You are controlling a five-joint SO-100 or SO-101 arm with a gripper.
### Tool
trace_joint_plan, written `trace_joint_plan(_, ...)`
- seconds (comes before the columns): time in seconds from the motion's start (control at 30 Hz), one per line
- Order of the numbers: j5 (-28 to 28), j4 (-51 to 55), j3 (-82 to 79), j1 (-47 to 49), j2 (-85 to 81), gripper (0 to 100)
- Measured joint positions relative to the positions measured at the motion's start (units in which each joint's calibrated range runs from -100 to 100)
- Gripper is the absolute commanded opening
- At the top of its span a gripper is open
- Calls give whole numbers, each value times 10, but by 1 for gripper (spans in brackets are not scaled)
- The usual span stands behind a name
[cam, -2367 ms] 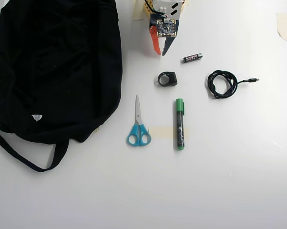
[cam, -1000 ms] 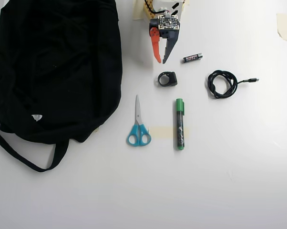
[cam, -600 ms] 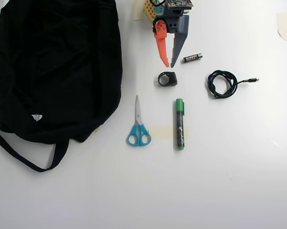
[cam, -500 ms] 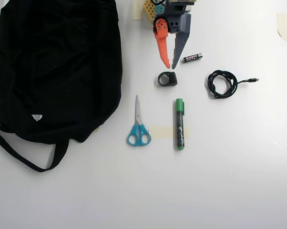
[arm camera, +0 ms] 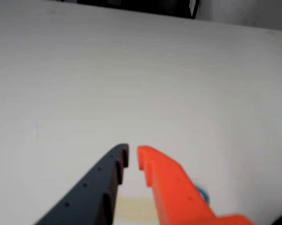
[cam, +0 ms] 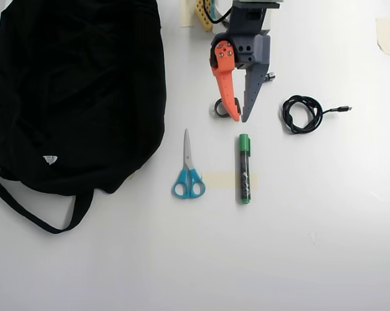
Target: Put the green marker into the black bag
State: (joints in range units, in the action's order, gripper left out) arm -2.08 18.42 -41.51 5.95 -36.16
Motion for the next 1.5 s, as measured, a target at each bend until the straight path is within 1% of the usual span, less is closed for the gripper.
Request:
trace_joint_plan(0.43, 0, -3, 230, 0, 201, 3)
trace_joint_plan(0.53, 0, -22, 267, 0, 237, 3)
trace_joint_plan(0.8, 0, -127, 280, 10, 303, 3)
trace_joint_plan(1.0, -1, -190, 283, 10, 321, 3)
trace_joint_plan(1.5, -2, -197, 294, 7, 322, 3)
